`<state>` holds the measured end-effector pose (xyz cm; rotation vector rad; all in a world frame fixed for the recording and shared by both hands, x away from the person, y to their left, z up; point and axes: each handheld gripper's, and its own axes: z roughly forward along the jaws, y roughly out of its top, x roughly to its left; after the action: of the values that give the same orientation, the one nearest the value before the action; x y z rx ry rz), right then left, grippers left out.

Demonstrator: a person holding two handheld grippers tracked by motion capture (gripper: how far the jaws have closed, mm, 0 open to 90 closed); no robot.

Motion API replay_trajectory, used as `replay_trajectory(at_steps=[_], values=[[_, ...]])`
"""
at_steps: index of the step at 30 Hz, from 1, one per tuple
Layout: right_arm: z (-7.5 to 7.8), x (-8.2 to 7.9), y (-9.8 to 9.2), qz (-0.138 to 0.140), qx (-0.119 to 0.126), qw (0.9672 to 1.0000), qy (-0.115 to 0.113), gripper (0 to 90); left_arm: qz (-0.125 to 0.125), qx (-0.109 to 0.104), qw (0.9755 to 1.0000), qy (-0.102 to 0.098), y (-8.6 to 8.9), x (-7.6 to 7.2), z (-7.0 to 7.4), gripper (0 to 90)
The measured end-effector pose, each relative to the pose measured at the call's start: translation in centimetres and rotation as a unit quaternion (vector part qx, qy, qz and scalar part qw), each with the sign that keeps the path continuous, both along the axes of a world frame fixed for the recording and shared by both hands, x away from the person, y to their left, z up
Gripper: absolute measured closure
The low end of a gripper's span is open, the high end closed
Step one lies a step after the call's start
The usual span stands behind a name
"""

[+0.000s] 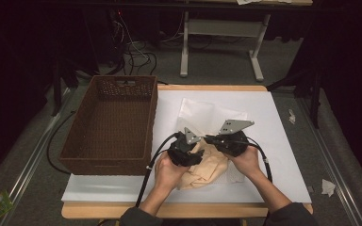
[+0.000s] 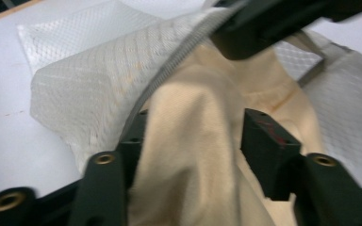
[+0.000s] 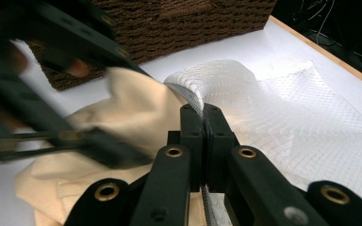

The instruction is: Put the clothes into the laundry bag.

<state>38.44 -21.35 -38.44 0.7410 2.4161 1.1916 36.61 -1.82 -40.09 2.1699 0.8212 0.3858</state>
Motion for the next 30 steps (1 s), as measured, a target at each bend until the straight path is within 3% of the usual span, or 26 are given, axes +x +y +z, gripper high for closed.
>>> replay_trajectory(at_steps=[3,8,14,16,25,28,30], values=[[0.1,0.1,0.0,-0.003,0.003,1.0000,-0.002,89.5,-0.006,0.000,1.0000,-0.005,0.7,-1.0,0.4,39.1],[0.0,0.1,0.0,-0.003,0.004,1.0000,-0.003,89.5,-0.016,-0.007,0.9997,0.017,1.3,-1.8,-0.2,32.4],[-0.1,0.2,0.1,0.000,0.002,1.0000,-0.001,89.5,-0.028,0.015,0.9993,0.022,-0.2,-1.8,-2.1,29.0],[-0.2,0.2,0.1,0.000,0.002,1.0000,0.000,89.5,-0.025,0.023,0.9994,0.009,-0.8,-1.9,-2.7,30.0],[-0.6,0.2,0.0,-0.004,-0.001,1.0000,0.006,89.5,-0.022,0.044,0.9983,0.032,-1.8,-1.0,-4.4,26.4],[-0.8,0.2,-0.1,-0.003,-0.001,1.0000,0.006,89.5,-0.019,0.058,0.9978,0.025,-2.2,-1.0,-5.1,26.8],[-0.9,0.2,-0.2,-0.005,0.000,1.0000,0.008,89.5,-0.007,0.077,0.9970,0.001,-2.5,-1.2,-5.4,35.3]])
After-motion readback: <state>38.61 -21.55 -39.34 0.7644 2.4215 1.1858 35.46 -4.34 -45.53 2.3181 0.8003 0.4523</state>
